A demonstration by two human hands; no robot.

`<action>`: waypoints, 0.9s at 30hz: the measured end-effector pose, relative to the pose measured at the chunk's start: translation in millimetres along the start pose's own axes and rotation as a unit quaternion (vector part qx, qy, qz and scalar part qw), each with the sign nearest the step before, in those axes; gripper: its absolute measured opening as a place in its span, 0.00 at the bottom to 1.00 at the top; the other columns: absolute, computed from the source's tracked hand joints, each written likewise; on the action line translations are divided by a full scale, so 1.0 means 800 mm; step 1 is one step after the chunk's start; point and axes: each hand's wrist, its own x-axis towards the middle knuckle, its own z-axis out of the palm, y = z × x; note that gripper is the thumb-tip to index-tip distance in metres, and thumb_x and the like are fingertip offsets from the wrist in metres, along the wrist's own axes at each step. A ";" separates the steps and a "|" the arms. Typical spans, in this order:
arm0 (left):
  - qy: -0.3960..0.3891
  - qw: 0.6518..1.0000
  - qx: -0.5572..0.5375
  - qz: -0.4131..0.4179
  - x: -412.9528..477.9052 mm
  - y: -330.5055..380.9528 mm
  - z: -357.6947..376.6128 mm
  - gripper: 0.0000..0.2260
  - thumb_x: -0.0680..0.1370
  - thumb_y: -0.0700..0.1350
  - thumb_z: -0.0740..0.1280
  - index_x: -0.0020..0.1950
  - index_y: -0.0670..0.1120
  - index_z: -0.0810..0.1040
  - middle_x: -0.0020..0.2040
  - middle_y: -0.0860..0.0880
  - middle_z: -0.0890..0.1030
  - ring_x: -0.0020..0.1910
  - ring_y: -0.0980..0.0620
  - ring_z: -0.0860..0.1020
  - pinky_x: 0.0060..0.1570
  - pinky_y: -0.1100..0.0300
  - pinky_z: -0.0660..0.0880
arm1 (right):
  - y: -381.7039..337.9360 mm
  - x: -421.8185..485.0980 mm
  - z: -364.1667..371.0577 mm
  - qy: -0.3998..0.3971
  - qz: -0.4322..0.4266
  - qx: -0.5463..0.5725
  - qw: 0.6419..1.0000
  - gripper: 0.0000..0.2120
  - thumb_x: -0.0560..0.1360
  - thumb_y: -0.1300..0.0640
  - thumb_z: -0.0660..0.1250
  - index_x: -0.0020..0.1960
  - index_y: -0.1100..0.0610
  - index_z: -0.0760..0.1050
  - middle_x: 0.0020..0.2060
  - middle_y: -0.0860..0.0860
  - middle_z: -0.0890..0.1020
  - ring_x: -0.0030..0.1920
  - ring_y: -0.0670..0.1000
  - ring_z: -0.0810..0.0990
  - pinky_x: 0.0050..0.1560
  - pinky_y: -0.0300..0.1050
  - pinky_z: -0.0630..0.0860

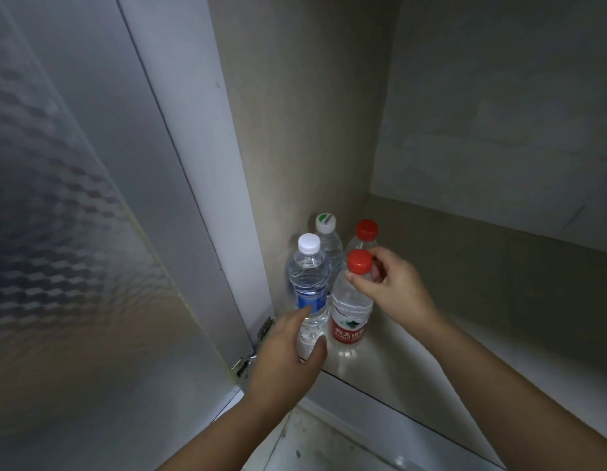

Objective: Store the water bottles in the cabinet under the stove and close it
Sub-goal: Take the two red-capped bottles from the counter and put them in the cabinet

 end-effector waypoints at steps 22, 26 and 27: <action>0.042 0.999 -0.010 0.000 0.008 0.009 0.006 0.20 0.74 0.46 0.66 0.65 0.51 0.69 0.62 0.54 0.74 0.61 0.56 0.71 0.60 0.59 0.67 | 0.007 -0.004 -0.007 -0.052 -0.001 -0.001 0.999 0.15 0.67 0.58 0.72 0.47 0.46 0.70 0.31 0.47 0.69 0.31 0.46 0.68 0.35 0.37 0.67; 0.072 0.997 -0.001 0.035 0.014 0.021 0.004 0.19 0.74 0.47 0.67 0.64 0.51 0.70 0.58 0.57 0.71 0.59 0.59 0.69 0.58 0.65 0.64 | 0.002 -0.010 -0.020 -0.030 -0.020 -0.021 0.999 0.15 0.67 0.55 0.73 0.48 0.43 0.71 0.36 0.48 0.72 0.34 0.47 0.71 0.38 0.37 0.69; 0.083 0.995 0.010 0.054 0.018 0.025 0.002 0.19 0.73 0.48 0.66 0.63 0.50 0.70 0.58 0.57 0.71 0.58 0.61 0.68 0.58 0.67 0.63 | -0.002 -0.011 -0.026 -0.014 -0.037 -0.040 0.998 0.15 0.67 0.55 0.72 0.51 0.46 0.73 0.37 0.47 0.73 0.36 0.46 0.72 0.39 0.34 0.69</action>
